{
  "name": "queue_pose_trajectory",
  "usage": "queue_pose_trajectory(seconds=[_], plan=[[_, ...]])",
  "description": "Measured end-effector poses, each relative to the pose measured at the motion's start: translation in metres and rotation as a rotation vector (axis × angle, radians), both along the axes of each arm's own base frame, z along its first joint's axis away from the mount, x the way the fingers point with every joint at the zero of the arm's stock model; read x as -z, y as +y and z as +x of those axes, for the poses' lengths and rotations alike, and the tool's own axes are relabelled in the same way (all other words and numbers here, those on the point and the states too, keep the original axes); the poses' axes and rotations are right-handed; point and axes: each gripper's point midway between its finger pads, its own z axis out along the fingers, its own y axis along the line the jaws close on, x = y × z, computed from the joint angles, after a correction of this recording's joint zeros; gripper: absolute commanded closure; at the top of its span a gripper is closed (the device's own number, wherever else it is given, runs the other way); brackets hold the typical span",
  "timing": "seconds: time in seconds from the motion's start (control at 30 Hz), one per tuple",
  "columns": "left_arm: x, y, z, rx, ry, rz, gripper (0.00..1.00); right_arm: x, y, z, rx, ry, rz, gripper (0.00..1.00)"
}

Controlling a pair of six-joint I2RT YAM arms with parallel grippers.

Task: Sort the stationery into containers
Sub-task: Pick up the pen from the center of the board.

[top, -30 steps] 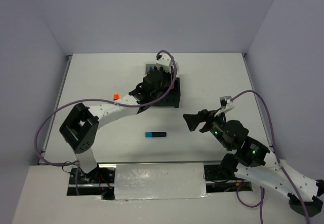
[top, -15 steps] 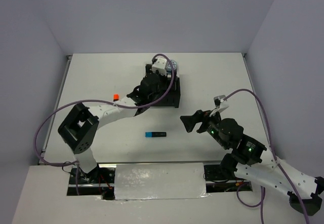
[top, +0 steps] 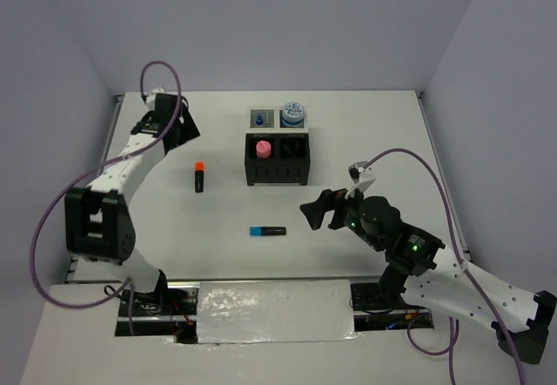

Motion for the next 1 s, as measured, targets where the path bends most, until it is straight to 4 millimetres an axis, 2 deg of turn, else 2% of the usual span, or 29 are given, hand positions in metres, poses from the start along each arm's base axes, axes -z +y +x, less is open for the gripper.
queue_pose_trajectory(seconds=[0.07, 0.13, 0.17, 0.23, 0.3, 0.43, 0.57, 0.67, 0.77, 0.8, 1.0], plan=[[0.066, -0.003, -0.007, 0.026, 0.202, -0.006, 0.03, 0.003, 0.005, 0.0, -0.016, 0.013, -0.009, 0.0], [0.122, -0.012, -0.022, 0.063, 0.374, -0.021, 0.03, 0.005, 0.009, -0.001, -0.032, 0.025, -0.017, 0.0], [0.14, -0.015, -0.03, 0.076, 0.435, -0.029, 0.03, 0.007, 0.01, -0.001, -0.04, 0.031, -0.023, 0.0], [0.159, -0.021, -0.045, 0.099, 0.505, -0.044, 0.03, 0.011, 0.012, -0.002, -0.053, 0.041, -0.033, 0.0], [0.163, -0.024, -0.053, 0.11, 0.529, -0.054, 0.05, 0.012, 0.014, -0.004, -0.065, 0.045, -0.037, 0.0], [0.164, -0.027, -0.052, 0.125, 0.506, -0.069, 0.1, 0.014, 0.016, -0.005, -0.079, 0.049, -0.042, 0.0], [0.177, -0.031, -0.066, 0.14, 0.538, -0.069, 0.14, 0.017, 0.02, -0.005, -0.096, 0.056, -0.047, 0.0], [0.184, -0.038, -0.076, 0.162, 0.565, -0.057, 0.22, 0.019, 0.023, -0.005, -0.105, 0.064, -0.052, 0.0], [0.189, -0.044, -0.08, 0.182, 0.576, -0.049, 0.54, 0.02, 0.026, -0.006, -0.117, 0.067, -0.049, 0.0], [0.19, -0.045, -0.079, 0.187, 0.575, -0.048, 0.71, 0.019, 0.027, -0.006, -0.119, 0.066, -0.046, 0.0], [0.191, -0.045, -0.078, 0.197, 0.551, -0.029, 0.97, 0.014, 0.032, -0.007, -0.142, 0.055, -0.022, 0.0]])
